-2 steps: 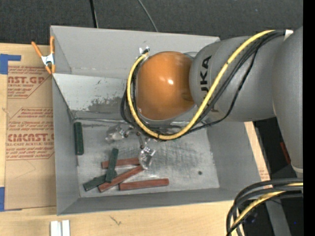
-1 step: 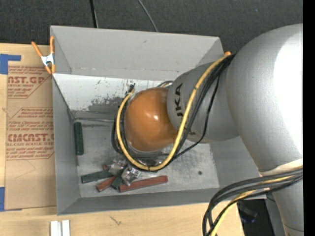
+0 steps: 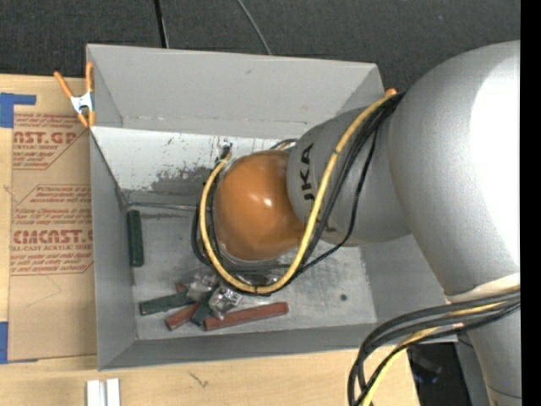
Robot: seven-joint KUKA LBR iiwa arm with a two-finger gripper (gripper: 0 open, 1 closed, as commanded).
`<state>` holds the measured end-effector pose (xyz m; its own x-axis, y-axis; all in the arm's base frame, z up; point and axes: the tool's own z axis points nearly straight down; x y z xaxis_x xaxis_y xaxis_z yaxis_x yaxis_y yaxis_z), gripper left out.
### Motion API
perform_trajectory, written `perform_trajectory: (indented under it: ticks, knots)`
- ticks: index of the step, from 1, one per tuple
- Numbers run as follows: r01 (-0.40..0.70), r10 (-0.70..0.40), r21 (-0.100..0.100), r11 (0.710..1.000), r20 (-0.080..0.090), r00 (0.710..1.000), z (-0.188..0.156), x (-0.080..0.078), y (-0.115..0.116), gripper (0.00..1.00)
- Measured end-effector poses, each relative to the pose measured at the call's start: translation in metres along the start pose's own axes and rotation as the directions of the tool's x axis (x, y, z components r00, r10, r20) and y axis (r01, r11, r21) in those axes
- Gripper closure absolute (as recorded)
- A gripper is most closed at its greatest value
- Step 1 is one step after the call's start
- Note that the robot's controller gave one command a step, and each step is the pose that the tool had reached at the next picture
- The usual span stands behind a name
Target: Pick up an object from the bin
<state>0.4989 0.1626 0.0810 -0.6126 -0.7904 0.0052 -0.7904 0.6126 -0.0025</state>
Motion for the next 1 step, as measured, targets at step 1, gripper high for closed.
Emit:
perform_trajectory:
  ticks: [1]
  knots:
    - [0.004,-0.004,0.000,1.000,0.011,1.000,-0.1714,0.0155,-0.0126,1.00]
